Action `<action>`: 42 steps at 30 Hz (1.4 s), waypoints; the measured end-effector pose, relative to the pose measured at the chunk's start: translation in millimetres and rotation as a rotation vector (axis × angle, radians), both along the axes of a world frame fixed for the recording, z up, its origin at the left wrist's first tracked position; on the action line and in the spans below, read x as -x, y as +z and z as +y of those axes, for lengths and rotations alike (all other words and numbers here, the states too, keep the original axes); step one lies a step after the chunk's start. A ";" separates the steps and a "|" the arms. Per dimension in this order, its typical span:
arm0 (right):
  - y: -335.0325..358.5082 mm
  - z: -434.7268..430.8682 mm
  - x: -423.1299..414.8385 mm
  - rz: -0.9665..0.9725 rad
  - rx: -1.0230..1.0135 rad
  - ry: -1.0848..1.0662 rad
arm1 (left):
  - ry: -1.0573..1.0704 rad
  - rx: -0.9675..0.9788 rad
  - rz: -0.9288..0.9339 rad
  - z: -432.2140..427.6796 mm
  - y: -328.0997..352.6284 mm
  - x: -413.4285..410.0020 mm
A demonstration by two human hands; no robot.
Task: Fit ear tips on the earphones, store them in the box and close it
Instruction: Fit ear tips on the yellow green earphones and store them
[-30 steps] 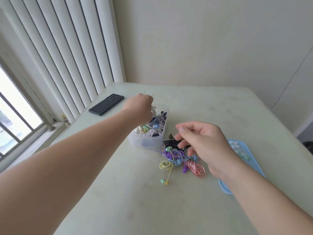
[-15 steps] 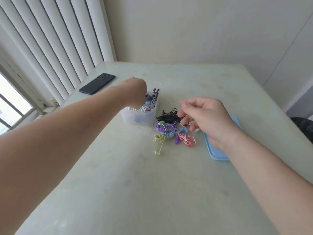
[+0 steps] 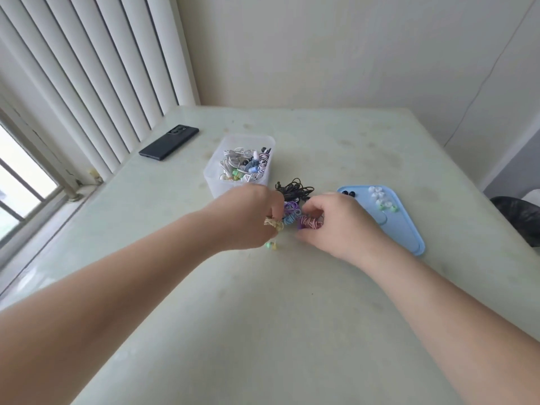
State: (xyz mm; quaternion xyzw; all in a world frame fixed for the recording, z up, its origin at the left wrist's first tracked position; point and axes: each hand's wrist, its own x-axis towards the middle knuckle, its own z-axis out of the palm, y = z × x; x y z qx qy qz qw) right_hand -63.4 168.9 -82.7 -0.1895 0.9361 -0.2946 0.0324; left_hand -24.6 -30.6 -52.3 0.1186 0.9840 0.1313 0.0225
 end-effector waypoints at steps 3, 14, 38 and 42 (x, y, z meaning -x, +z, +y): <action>-2.3 -2.8 0.0 0.056 -0.064 -0.010 | 0.043 0.004 0.029 2.2 -10.3 3.6; -3.5 0.4 1.3 -0.004 0.072 -0.067 | 0.301 -0.753 -0.202 4.1 65.6 -0.8; -1.9 86.7 0.9 -0.423 1.028 -0.177 | 0.196 -1.296 -0.159 106.0 -22.7 10.8; -1.9 86.1 -0.8 -0.388 1.034 -0.229 | 0.179 -1.152 0.040 104.8 -28.1 3.8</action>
